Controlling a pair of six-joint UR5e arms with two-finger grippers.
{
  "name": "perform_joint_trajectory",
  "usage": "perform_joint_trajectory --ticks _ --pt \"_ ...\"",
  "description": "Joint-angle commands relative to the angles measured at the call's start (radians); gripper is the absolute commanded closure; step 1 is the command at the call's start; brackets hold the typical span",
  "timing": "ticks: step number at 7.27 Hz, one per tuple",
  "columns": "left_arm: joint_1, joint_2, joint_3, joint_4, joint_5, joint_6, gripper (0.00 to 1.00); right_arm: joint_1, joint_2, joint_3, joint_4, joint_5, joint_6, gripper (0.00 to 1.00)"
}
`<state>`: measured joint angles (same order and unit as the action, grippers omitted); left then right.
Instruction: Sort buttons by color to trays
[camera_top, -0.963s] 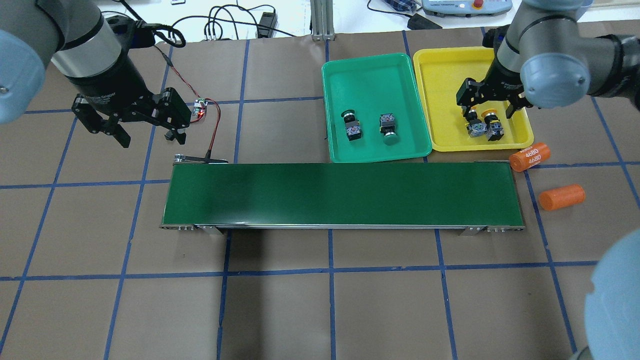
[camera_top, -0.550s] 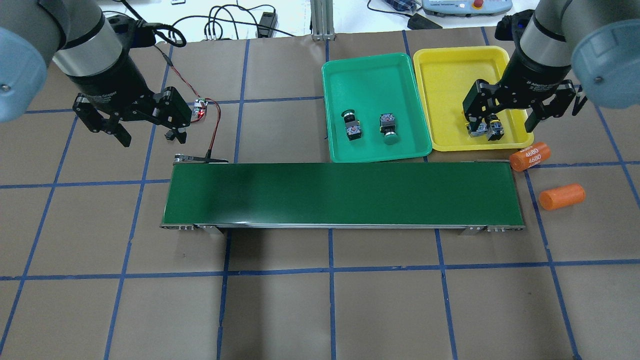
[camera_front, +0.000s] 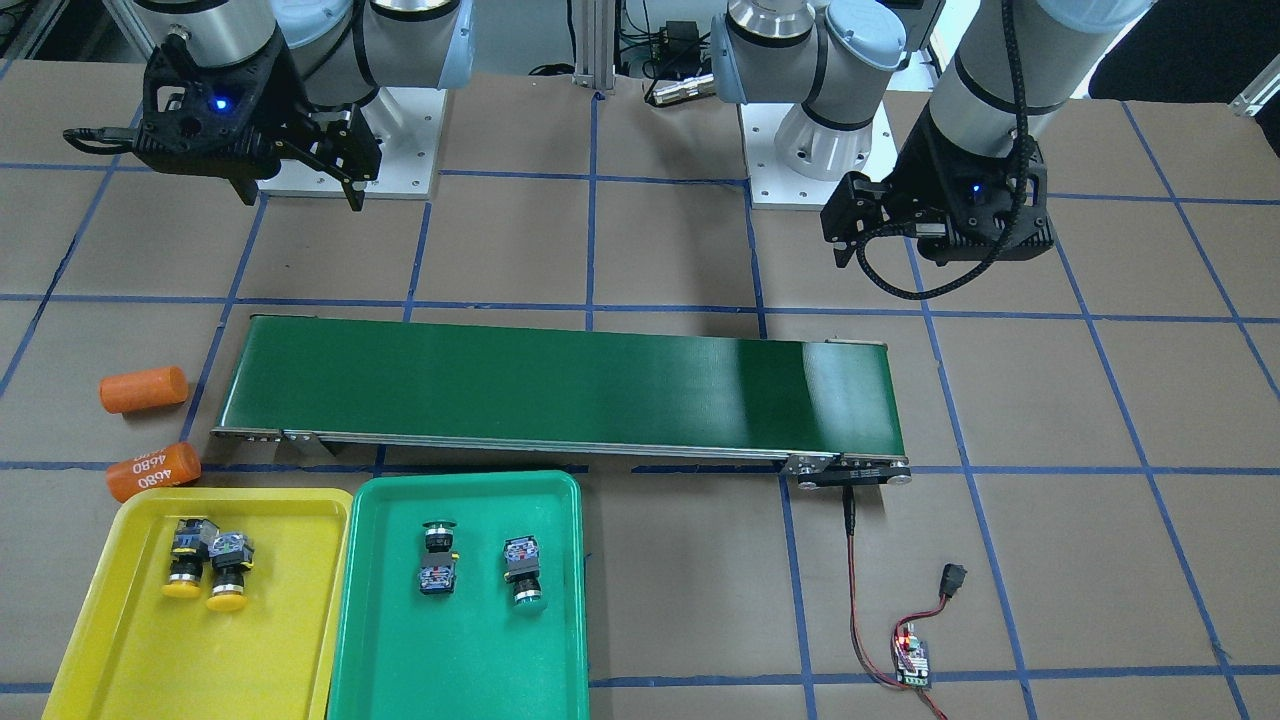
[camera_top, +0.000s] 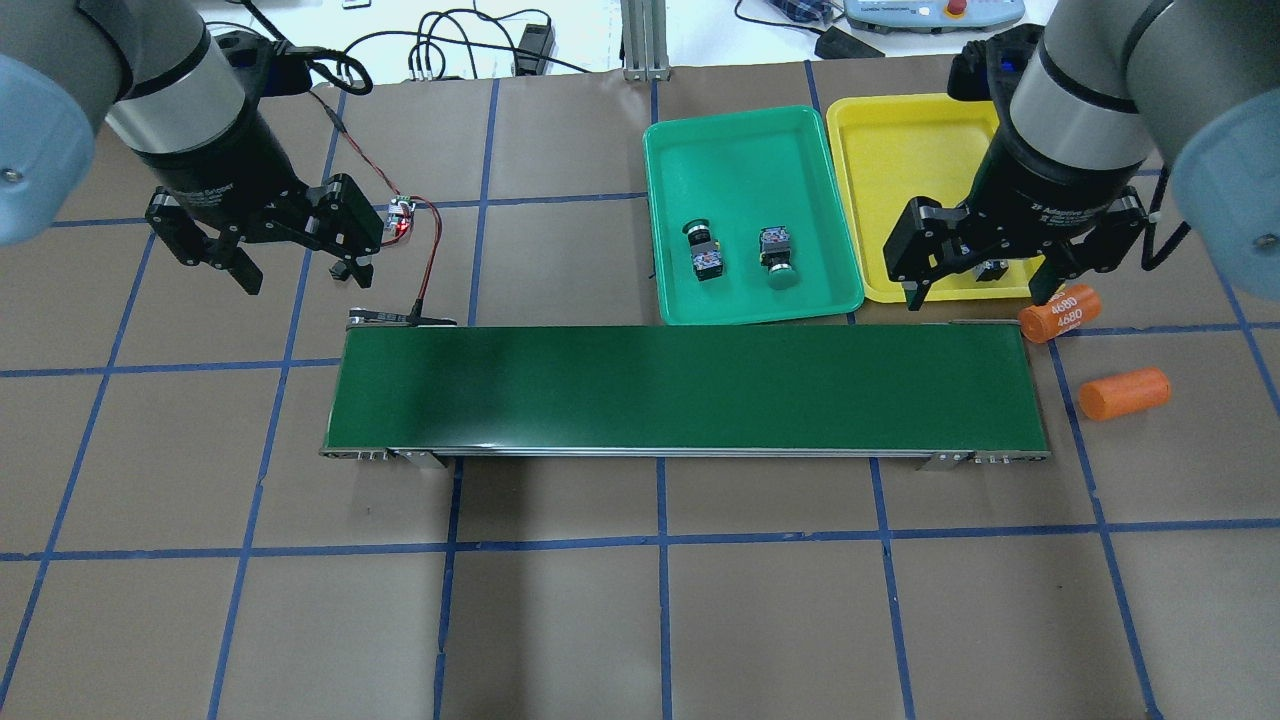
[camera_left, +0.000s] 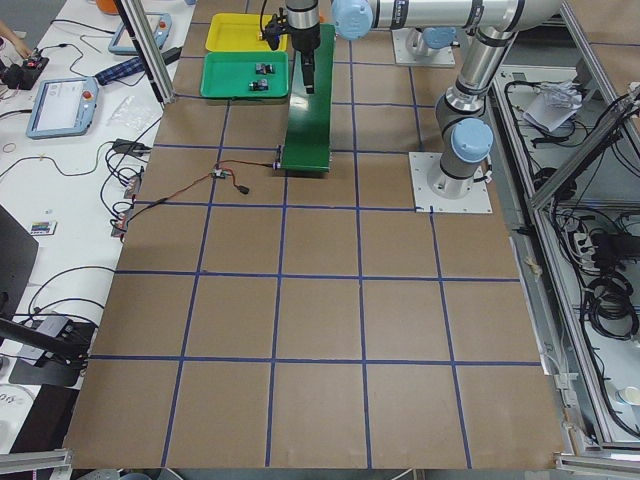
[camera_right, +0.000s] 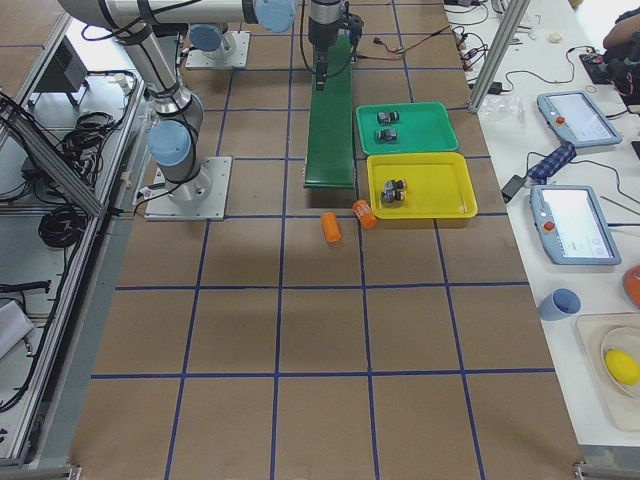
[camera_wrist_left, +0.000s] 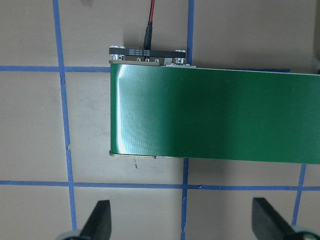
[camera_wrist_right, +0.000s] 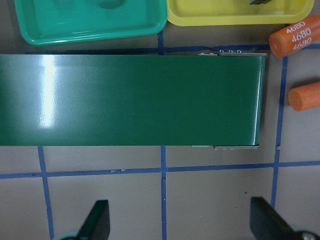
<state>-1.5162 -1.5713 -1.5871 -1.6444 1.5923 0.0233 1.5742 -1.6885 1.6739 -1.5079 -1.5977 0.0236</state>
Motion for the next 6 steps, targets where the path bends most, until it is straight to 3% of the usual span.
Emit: perform_joint_trajectory --ticks 1,6 --pt "0.001 -0.001 0.001 0.000 0.000 -0.002 0.00 -0.014 0.001 0.000 0.000 0.001 -0.002 0.00" --pt "0.001 -0.006 0.001 0.021 0.002 0.001 0.00 -0.011 -0.002 -0.003 -0.008 0.004 0.002 0.00"
